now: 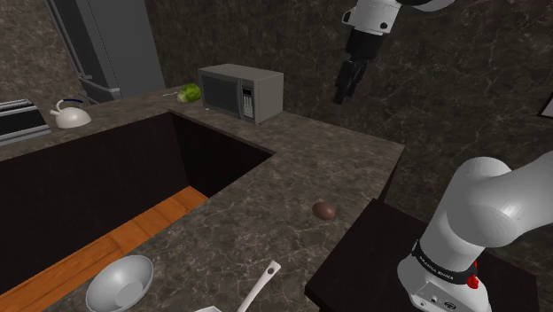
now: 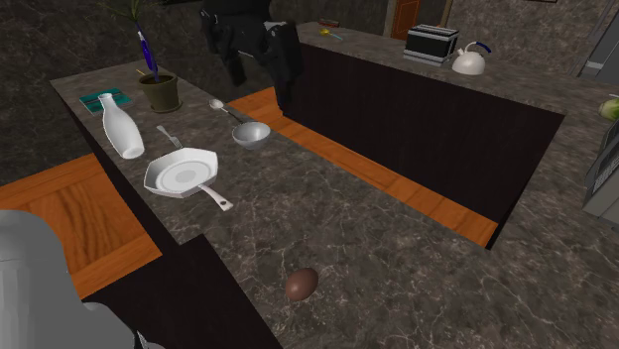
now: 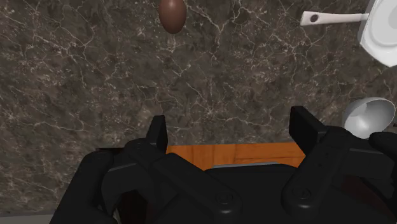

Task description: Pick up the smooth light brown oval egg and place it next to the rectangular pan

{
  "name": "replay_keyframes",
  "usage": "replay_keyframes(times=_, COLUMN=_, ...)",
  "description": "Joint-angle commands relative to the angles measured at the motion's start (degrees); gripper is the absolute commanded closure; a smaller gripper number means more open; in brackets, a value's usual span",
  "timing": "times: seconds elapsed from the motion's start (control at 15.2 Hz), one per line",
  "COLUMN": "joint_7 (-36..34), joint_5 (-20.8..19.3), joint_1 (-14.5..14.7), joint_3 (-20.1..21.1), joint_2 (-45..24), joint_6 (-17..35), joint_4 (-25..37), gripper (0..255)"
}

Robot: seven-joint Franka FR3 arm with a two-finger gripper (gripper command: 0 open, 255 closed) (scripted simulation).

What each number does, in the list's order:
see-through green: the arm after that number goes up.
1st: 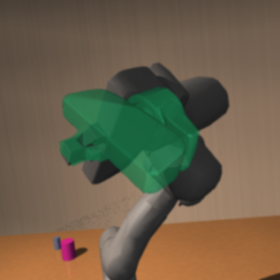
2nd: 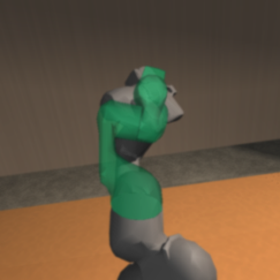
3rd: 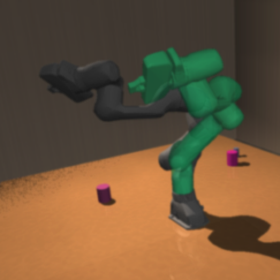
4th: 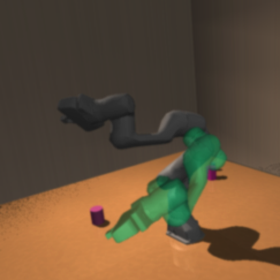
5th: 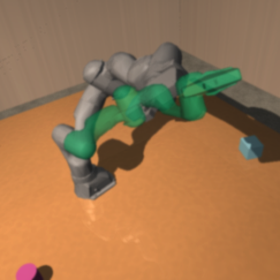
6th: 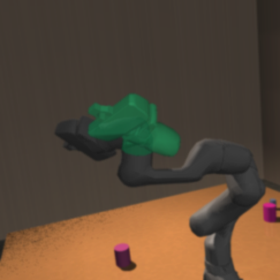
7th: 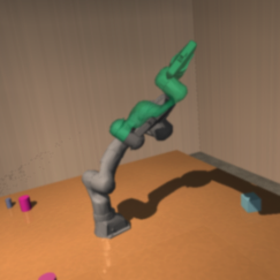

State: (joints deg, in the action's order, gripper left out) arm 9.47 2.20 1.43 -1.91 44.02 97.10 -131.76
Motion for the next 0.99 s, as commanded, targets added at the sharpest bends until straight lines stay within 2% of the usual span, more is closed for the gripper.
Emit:
replay_keyframes(times=0.0, joint_7=0.0, joint_5=0.0, joint_1=0.0, joint_3=0.0, joint_2=0.0, joint_6=0.0, joint_4=0.0, gripper=0)
replay_keyframes(times=0.46, joint_7=2.3, joint_5=0.2, joint_1=-0.7, joint_3=-2.7, joint_2=-2.2, joint_6=11.1, joint_4=-11.1, gripper=0)
replay_keyframes(times=0.92, joint_7=5.2, joint_5=0.8, joint_1=-1.2, joint_3=-5.7, joint_2=-8.4, joint_6=23.4, joint_4=-19.6, gripper=0)
